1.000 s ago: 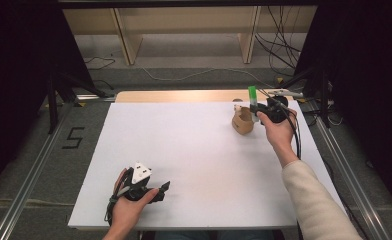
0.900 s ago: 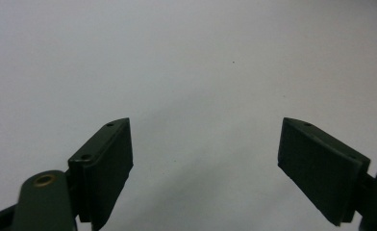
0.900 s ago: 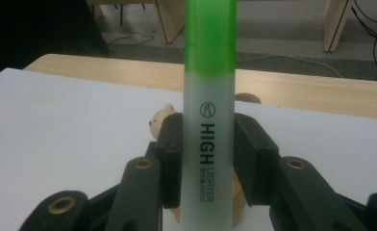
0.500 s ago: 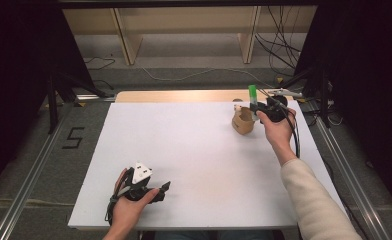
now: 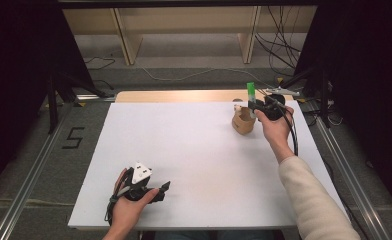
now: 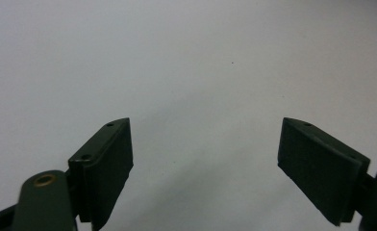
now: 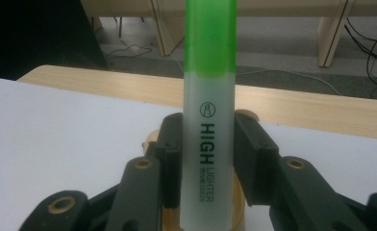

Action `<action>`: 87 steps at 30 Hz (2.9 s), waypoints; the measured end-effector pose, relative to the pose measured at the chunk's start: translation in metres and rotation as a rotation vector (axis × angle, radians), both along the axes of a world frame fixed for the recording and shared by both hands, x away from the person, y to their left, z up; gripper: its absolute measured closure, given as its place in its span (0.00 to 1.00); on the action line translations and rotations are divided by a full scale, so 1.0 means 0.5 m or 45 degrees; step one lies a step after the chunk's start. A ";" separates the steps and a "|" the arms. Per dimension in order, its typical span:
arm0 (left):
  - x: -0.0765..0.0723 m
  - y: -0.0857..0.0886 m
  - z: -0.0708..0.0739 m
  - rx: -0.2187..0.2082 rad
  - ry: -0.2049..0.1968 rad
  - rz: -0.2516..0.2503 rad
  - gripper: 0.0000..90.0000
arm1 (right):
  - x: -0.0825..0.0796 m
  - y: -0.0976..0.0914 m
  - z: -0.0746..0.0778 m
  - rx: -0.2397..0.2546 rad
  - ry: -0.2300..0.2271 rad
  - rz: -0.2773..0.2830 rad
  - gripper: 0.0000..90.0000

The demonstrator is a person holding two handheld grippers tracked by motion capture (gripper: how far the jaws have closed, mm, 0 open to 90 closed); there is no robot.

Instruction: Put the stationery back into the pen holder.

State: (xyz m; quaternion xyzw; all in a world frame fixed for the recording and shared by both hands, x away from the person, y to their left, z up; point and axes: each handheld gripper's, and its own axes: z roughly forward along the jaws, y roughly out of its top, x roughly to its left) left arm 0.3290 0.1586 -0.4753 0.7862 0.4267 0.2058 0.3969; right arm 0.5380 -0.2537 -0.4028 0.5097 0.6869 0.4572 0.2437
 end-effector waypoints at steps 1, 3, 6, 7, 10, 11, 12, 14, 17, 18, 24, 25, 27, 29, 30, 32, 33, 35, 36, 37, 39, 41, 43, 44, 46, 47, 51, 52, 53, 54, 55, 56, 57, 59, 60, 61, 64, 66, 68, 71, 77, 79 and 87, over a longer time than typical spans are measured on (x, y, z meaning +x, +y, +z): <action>0.000 0.000 0.000 0.000 0.000 -0.001 0.22 | 0.001 0.001 -0.001 0.000 -0.005 0.001 0.74; 0.000 0.000 0.000 0.000 0.001 -0.001 0.22 | 0.002 0.003 -0.003 0.003 0.000 -0.004 0.74; 0.000 0.000 0.000 -0.001 0.001 -0.001 0.22 | 0.004 0.006 -0.007 0.007 0.002 -0.001 0.74; 0.000 0.000 0.000 0.000 0.001 0.000 0.22 | 0.005 0.007 -0.008 0.006 0.000 -0.003 0.74; 0.000 0.000 0.000 0.000 0.002 -0.001 0.22 | 0.007 0.009 -0.011 0.006 -0.015 -0.002 0.74; 0.000 0.000 0.000 0.000 0.002 -0.001 0.22 | 0.007 0.010 -0.011 0.008 -0.016 -0.003 0.74; 0.000 0.000 0.000 0.000 0.002 -0.001 0.22 | 0.008 0.011 -0.012 0.010 -0.016 0.000 0.74; 0.000 0.000 -0.001 0.000 0.002 -0.001 0.22 | 0.009 0.013 -0.014 0.006 -0.020 0.001 0.74; 0.000 0.000 -0.001 0.000 0.002 -0.001 0.22 | 0.011 0.015 -0.018 0.007 -0.025 0.001 0.74; 0.000 0.000 -0.001 0.000 0.001 -0.001 0.22 | 0.011 0.016 -0.019 0.007 -0.026 -0.001 0.74; 0.000 0.001 0.000 -0.002 0.004 -0.002 0.22 | 0.013 0.020 -0.024 0.004 -0.031 -0.005 0.74; 0.000 0.001 -0.001 -0.002 0.001 -0.002 0.22 | 0.013 0.020 -0.025 0.007 -0.033 -0.004 0.74; 0.000 0.000 -0.001 -0.001 0.002 -0.004 0.22 | 0.013 0.021 -0.025 0.003 -0.040 -0.005 0.74; -0.001 0.000 -0.001 -0.007 0.006 -0.002 0.22 | 0.013 0.022 -0.026 0.005 -0.043 -0.006 0.74; -0.001 0.000 -0.001 -0.006 0.006 -0.002 0.22 | 0.013 0.023 -0.027 0.005 -0.042 -0.006 0.74; -0.001 0.000 -0.001 -0.006 0.006 -0.002 0.22 | 0.014 0.024 -0.029 0.003 -0.043 -0.006 0.74; 0.000 0.000 -0.001 -0.002 0.002 -0.003 0.22 | 0.014 0.024 -0.030 0.004 -0.041 -0.006 0.74; -0.001 0.000 -0.001 -0.008 0.005 -0.001 0.22 | 0.015 0.024 -0.033 0.001 -0.041 -0.010 0.74; -0.001 0.000 -0.001 -0.008 0.005 -0.002 0.22 | 0.015 0.024 -0.035 0.003 -0.036 -0.012 0.74; -0.001 0.000 -0.001 -0.007 0.006 -0.002 0.22 | 0.016 0.023 -0.037 -0.004 -0.037 -0.012 0.74; -0.001 0.000 -0.001 -0.008 0.006 -0.003 0.22 | 0.015 0.023 -0.039 0.000 -0.032 -0.017 0.74; -0.001 0.000 -0.001 -0.008 0.006 -0.002 0.22 | 0.016 0.022 -0.042 0.002 -0.041 -0.021 0.74; -0.001 0.000 -0.001 -0.008 0.006 -0.004 0.22 | 0.015 0.022 -0.044 0.003 -0.035 -0.025 0.74; -0.001 0.000 -0.001 -0.008 0.006 -0.004 0.22 | 0.015 0.022 -0.046 0.001 -0.036 -0.022 0.74; -0.001 -0.001 -0.001 -0.009 0.006 -0.005 0.22 | 0.015 0.022 -0.049 0.002 -0.038 -0.027 0.74; -0.001 -0.001 -0.002 -0.009 0.006 -0.005 0.22 | 0.014 0.022 -0.051 0.001 -0.036 -0.029 0.74; -0.001 -0.001 -0.002 -0.009 0.006 -0.005 0.22 | 0.015 0.020 -0.055 0.005 -0.040 -0.031 0.74; -0.001 -0.001 -0.002 -0.008 0.006 -0.005 0.22 | 0.015 0.020 -0.055 0.007 -0.038 -0.033 0.74; -0.001 -0.001 -0.002 -0.007 0.006 -0.005 0.22 | 0.015 0.020 -0.055 0.006 -0.040 -0.031 0.74; -0.001 -0.001 -0.002 -0.008 0.005 -0.004 0.22 | 0.015 0.020 -0.055 0.006 -0.039 -0.032 0.74; -0.001 -0.001 -0.002 -0.007 0.005 -0.005 0.22 | 0.015 0.021 -0.056 0.003 -0.041 -0.032 0.74; -0.001 -0.001 -0.002 -0.007 0.004 -0.006 0.22 | 0.015 0.021 -0.056 0.005 -0.042 -0.031 0.74; -0.001 -0.001 -0.002 -0.008 0.003 -0.005 0.22 | 0.014 0.021 -0.056 0.006 -0.041 -0.030 0.74; -0.001 -0.001 -0.002 -0.008 0.004 -0.006 0.22 | 0.015 0.022 -0.057 0.007 -0.045 -0.032 0.74; -0.001 -0.001 -0.002 -0.009 0.005 -0.006 0.22 | 0.015 0.022 -0.058 0.008 -0.046 -0.030 0.74; -0.001 -0.001 -0.002 -0.009 0.005 -0.007 0.22 | 0.016 0.022 -0.058 0.003 -0.048 -0.030 0.74; -0.001 -0.001 -0.002 -0.008 0.004 -0.008 0.22 | 0.017 0.023 -0.060 0.002 -0.053 -0.034 0.74; -0.001 -0.002 -0.002 -0.011 0.003 -0.008 0.22 | 0.018 0.023 -0.062 0.001 -0.062 -0.038 0.74; -0.001 -0.002 -0.003 -0.011 0.002 -0.007 0.22 | 0.018 0.024 -0.063 -0.007 -0.059 -0.035 0.73; -0.001 -0.002 -0.003 -0.007 0.004 -0.008 0.22 | 0.017 0.028 -0.064 -0.039 -0.064 -0.042 0.59; -0.002 -0.002 -0.002 0.001 0.007 -0.016 0.22 | 0.004 0.019 -0.057 -0.026 -0.062 -0.063 0.51; -0.002 -0.002 -0.002 0.002 0.008 -0.013 0.22 | -0.006 0.012 -0.053 -0.018 -0.056 -0.066 0.48; -0.002 -0.004 -0.002 0.006 0.006 -0.014 0.22 | -0.046 -0.020 -0.049 -0.036 0.008 -0.025 0.36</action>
